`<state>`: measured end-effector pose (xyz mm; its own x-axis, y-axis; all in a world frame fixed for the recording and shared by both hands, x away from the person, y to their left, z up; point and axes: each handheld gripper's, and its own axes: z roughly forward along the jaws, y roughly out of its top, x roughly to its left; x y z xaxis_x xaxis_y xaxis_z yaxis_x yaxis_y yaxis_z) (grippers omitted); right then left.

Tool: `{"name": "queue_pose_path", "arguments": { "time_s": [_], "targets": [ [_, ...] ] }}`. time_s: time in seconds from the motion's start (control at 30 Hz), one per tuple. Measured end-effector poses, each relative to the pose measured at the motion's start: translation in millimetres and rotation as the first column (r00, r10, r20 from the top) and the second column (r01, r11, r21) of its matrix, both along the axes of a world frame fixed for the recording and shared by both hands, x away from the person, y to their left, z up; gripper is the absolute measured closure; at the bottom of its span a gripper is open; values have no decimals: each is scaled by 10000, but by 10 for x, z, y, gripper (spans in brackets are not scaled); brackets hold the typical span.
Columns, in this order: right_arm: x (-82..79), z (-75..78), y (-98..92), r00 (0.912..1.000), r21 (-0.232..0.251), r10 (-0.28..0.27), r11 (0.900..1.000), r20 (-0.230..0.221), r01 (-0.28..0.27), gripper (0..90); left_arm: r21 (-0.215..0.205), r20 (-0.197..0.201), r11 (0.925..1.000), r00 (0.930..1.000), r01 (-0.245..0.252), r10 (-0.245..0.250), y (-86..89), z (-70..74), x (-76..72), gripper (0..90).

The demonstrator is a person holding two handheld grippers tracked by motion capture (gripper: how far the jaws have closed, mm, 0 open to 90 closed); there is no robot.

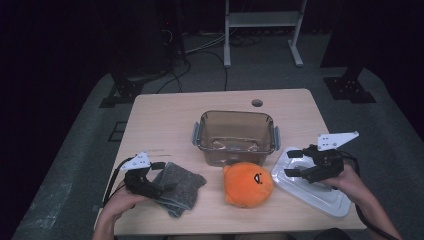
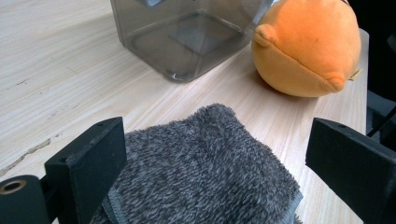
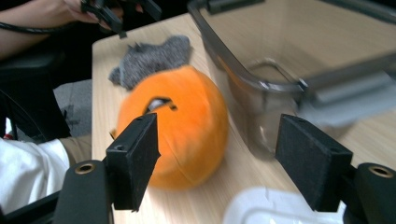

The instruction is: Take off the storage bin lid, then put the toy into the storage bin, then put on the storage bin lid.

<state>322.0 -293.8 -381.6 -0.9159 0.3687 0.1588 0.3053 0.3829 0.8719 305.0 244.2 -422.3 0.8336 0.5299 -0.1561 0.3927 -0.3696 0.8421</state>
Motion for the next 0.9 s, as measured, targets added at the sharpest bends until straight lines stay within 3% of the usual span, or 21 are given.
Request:
{"name": "queue_pose_path", "arguments": {
  "time_s": [0.17, 0.4, 0.6, 0.9],
  "targets": [
    [-86, 64, 241, 9967, -28, 764, 9971, 257, -764, 287, -18, 107, 10000, 9999, -80, 80, 9, 30, -11, 45],
    [-173, 162, 583, 9829, -456, 1766, 9836, 516, -1743, 286, -72, 217, 10000, 9998, 1, 0, -6, 59, -52, 45],
    [-148, 194, 761, 9737, -477, 2201, 9749, 591, -2175, 286, -106, 188, 9999, 9998, 46, -44, 2, 50, -30, 45],
    [-104, 162, 922, 9671, -670, 2485, 9673, 539, -2448, 284, -69, 264, 9999, 9996, 129, -127, -1, 68, -41, 45]
  ]
}}
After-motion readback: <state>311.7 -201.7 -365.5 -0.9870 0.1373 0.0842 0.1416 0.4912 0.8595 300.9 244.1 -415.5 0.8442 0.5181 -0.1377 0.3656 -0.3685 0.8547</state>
